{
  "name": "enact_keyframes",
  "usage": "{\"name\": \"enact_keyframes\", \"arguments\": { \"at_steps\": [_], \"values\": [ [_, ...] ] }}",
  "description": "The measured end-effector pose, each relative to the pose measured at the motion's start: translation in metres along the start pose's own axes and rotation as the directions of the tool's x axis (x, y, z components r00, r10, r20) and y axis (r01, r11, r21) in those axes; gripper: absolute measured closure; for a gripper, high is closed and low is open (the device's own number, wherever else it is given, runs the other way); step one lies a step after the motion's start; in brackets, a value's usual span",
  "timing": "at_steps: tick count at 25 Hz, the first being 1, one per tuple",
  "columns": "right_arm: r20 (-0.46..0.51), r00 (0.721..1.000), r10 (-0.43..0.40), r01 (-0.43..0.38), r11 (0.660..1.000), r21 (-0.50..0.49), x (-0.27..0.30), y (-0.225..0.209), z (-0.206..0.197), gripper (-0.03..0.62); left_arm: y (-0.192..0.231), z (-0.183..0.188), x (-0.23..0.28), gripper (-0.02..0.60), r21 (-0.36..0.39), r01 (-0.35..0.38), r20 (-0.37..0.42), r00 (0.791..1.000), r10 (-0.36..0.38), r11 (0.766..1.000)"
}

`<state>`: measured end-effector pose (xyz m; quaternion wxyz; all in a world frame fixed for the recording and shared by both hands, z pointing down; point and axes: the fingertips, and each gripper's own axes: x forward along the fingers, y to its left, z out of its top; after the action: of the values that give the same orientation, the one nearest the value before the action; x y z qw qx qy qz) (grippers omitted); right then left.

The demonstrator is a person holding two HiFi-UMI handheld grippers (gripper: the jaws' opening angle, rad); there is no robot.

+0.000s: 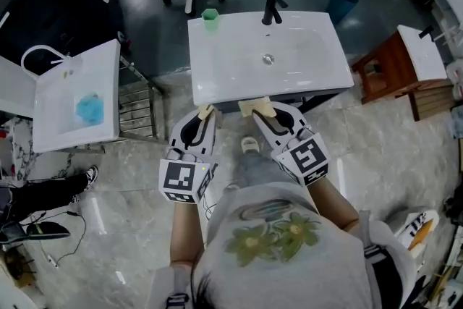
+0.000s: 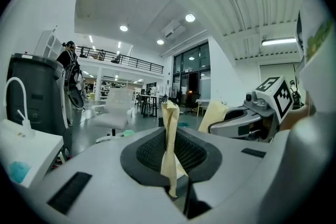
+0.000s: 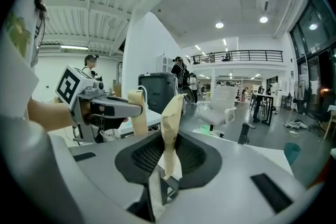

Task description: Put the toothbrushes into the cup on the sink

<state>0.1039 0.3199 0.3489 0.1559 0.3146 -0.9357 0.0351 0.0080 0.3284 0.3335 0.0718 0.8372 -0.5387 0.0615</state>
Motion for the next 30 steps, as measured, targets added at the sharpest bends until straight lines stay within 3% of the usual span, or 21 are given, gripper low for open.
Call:
{"name": "enact_keyframes", "arguments": {
  "at_steps": [16,30],
  "values": [
    [0.025,0.996,0.081,-0.081,0.997,-0.013,0.065,-0.131,0.014,0.503,0.033,0.022,0.133,0.529,-0.003,-0.091,-0.002,0.996,0.091,0.996],
    [0.074,0.99,0.117,-0.119,0.993,0.023,0.1,-0.163,0.013,0.503,0.049,0.012,0.17,0.529,-0.035,-0.124,-0.047,0.991,0.123,0.992]
  ]
}}
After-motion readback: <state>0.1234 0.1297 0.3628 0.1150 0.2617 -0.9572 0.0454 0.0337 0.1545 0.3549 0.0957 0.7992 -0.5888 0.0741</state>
